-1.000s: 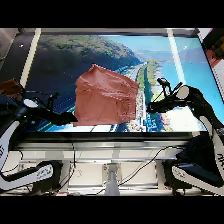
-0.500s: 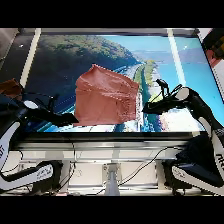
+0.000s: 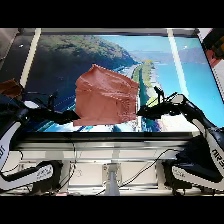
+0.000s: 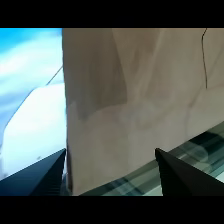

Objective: Fold the clothes and pants, and hang the long-sleeved shirts on hangers.

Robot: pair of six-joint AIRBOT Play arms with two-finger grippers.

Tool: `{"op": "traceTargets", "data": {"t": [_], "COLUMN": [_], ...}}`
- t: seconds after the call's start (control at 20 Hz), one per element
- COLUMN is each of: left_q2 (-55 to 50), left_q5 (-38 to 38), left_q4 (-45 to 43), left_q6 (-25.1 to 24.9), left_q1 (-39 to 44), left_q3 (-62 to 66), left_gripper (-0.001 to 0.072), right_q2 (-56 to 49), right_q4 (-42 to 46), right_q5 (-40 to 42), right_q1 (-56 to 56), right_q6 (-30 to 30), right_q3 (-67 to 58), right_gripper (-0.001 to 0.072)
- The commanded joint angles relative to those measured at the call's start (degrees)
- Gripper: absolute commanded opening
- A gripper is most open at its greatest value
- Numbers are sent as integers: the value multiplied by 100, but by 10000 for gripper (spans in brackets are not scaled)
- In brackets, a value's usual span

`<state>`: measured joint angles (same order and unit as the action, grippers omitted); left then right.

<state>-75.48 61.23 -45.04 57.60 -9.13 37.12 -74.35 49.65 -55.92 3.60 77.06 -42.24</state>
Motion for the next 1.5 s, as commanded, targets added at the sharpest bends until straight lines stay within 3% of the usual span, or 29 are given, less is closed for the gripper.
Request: {"op": "traceTargets", "data": {"t": [0.0,0.2,0.55,0.85,1.05,1.1,1.2,1.35,1.4,1.45], "left_q2": [-164,-428,-428,-428,-428,-428,-428,-428,-428,-428], "left_q5": [-98,-101,81,116,118,118,114,107,107,107], "left_q4": [57,55,55,57,59,74,103,101,105,160], "left_q6": [-2,-192,-260,-258,-251,-254,-254,-258,-258,-260], "left_q1": [278,715,435,413,415,417,415,415,415,415], "left_q3": [-2,0,24,24,24,24,24,24,24,24], "left_gripper": [637,637,635,635,634,597,345,95,17,16], "right_q2": [-118,-289,-299,-774,-962,-962,-962,-960,-957,-938], "right_q4": [-151,-297,-356,-1147,-1154,-1156,-1198,-1213,-1213,-1228], "right_q5": [144,-20,74,55,212,280,304,306,304,295], "right_q1": [2,2,2,2,2,2,2,2,2,2], "right_q6": [-2,-9,0,-4,-31,-31,-109,-181,-203,-289], "right_q3": [26,26,26,26,26,26,26,26,26,26], "right_gripper": [536,537,536,535,421,380,337,52,30,30]}}
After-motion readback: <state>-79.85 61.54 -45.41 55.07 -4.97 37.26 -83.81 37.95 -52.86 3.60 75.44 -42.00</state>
